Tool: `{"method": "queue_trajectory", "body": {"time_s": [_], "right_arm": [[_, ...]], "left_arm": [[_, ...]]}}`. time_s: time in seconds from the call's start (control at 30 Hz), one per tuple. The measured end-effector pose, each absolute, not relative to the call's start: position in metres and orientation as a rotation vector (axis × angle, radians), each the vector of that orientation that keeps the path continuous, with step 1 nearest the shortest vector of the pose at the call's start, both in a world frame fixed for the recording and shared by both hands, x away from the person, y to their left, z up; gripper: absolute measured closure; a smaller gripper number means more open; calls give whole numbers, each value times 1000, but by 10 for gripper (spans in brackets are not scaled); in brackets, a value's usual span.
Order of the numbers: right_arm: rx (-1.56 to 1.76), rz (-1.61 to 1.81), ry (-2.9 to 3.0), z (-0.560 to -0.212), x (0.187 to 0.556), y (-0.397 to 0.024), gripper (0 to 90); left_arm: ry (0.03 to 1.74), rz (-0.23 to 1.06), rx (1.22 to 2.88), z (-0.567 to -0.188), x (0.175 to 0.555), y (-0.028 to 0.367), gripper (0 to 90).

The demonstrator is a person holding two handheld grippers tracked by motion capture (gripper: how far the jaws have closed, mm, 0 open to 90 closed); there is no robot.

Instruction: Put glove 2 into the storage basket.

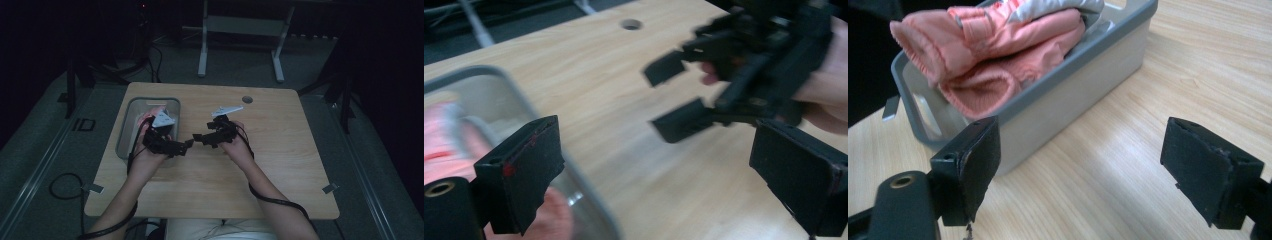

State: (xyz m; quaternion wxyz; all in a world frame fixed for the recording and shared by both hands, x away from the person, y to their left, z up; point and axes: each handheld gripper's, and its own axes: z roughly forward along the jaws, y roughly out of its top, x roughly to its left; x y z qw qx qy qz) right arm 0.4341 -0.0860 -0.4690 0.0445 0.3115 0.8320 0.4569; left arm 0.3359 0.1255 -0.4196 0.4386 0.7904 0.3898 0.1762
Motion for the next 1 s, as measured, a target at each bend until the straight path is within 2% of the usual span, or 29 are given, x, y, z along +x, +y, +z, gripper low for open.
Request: {"method": "queue_trajectory", "body": {"time_s": [0.37, 1.0], "right_arm": [[937, 1368, 2566, -491, 423, -111, 161], [931, 1328, 2609, -533, 401, -142, 161]], "left_arm": [[840, 368, 2054, -447, 316, 81, 65], [725, 235, 2174, -511, 300, 43, 64]]}}
